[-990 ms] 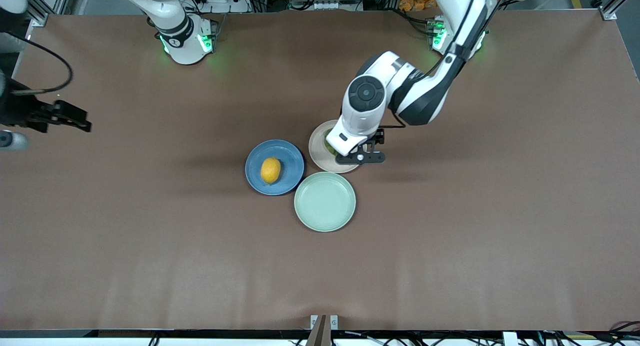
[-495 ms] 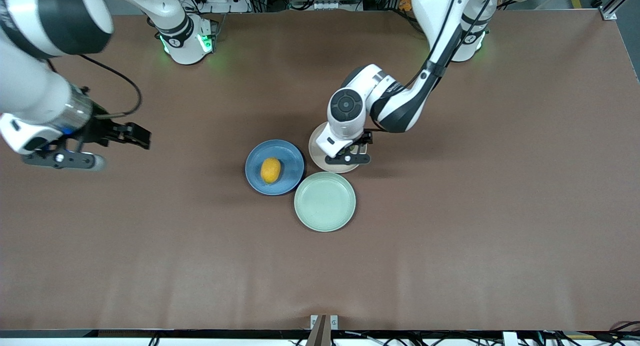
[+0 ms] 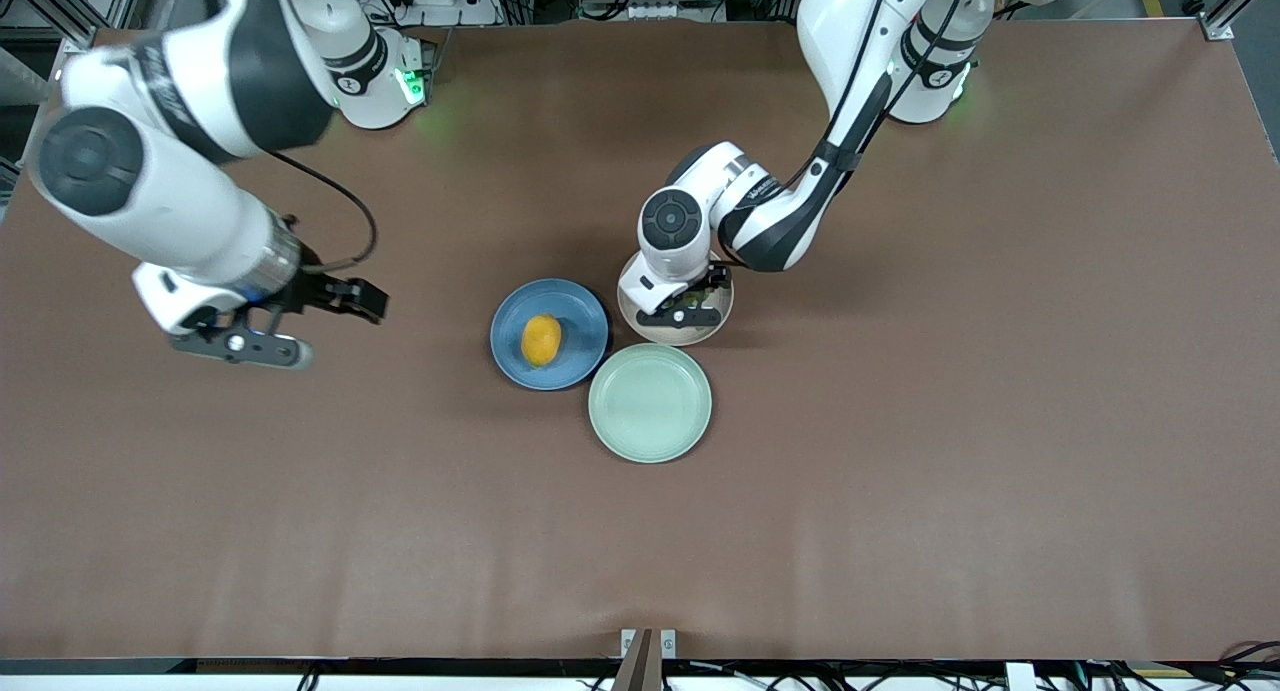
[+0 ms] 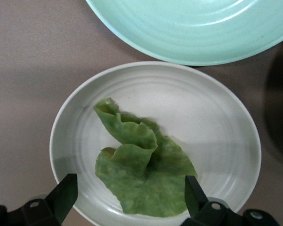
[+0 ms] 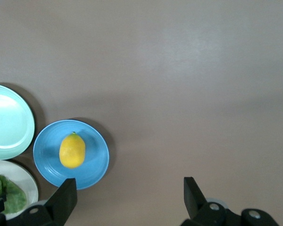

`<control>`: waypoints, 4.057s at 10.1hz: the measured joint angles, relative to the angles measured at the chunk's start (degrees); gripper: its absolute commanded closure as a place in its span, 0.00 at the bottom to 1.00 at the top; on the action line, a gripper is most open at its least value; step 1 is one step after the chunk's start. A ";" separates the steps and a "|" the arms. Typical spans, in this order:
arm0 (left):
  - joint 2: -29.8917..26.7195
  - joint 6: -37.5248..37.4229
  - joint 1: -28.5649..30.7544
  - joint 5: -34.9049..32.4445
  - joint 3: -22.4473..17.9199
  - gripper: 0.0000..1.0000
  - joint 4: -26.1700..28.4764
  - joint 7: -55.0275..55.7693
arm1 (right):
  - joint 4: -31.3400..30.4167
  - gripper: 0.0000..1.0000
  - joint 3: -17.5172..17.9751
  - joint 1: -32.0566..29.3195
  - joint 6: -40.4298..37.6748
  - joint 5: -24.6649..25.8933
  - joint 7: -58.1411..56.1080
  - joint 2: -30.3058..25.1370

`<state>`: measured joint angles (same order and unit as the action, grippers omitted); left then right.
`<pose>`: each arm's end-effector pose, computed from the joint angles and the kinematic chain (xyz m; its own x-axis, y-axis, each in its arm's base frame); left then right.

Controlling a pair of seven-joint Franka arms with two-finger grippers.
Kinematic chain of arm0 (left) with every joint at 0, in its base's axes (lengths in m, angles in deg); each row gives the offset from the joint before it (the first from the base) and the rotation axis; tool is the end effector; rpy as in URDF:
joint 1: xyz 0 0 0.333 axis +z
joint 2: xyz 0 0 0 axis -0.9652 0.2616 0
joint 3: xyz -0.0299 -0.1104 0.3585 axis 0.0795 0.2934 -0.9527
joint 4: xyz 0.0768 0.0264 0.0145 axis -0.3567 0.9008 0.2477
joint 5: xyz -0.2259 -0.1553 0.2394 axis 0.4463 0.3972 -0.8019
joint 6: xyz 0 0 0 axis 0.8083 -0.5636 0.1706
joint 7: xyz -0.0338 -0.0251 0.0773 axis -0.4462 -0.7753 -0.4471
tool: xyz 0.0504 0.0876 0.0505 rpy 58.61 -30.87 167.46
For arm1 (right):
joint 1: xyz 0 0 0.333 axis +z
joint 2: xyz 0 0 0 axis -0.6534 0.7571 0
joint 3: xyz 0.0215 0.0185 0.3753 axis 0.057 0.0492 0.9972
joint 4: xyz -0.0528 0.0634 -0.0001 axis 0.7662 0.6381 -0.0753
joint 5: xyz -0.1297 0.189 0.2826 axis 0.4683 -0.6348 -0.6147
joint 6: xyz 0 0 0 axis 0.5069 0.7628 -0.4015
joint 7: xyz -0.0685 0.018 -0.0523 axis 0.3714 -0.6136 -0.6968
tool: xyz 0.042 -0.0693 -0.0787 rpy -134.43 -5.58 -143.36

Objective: Pick lemon and lettuce from blue and beige plates
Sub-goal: 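Lower the left gripper onto the lettuce while the right gripper reaches the lemon, then close the left gripper on the lettuce while the right gripper grasps the lemon, then lift the lettuce with the left gripper while the right gripper lifts the lemon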

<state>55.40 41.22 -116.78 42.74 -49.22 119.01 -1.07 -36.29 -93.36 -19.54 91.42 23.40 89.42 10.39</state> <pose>0.4654 -0.4918 0.2731 0.9822 -0.0371 -0.1841 -0.0498 -0.9967 -0.0648 0.5896 0.1883 0.5591 0.9853 -0.1566 -0.0677 -0.1555 -0.9876 0.0212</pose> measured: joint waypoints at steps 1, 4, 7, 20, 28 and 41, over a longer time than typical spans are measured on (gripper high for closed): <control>0.43 0.46 -0.06 0.00 0.00 0.00 0.00 0.00 | -3.01 0.00 0.47 0.70 4.18 -0.07 1.60 0.28; 1.49 1.44 -0.34 0.00 0.00 0.00 -0.03 0.00 | -9.12 0.00 3.47 1.39 11.95 -0.17 8.39 1.51; 2.50 1.65 -0.52 -0.22 -0.05 0.00 -0.07 0.00 | -10.01 0.00 4.63 3.82 13.92 -0.18 11.01 5.11; 3.85 4.96 -3.07 -3.55 -0.26 1.00 -0.77 9.30 | -20.92 0.00 7.52 7.59 37.89 -0.20 17.98 12.84; -1.18 0.86 -2.80 -3.61 -0.77 1.00 -2.22 10.66 | -23.48 0.00 9.56 7.76 43.95 0.71 23.32 16.26; -9.04 -7.92 14.18 -4.21 -1.42 1.00 -2.05 -2.93 | -23.18 0.64 9.55 7.83 46.78 1.04 23.61 18.86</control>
<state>46.36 33.30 -102.60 38.53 -50.64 116.95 -4.00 -59.47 -83.81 -11.71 138.20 24.44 113.03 29.25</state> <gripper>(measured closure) 0.960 0.436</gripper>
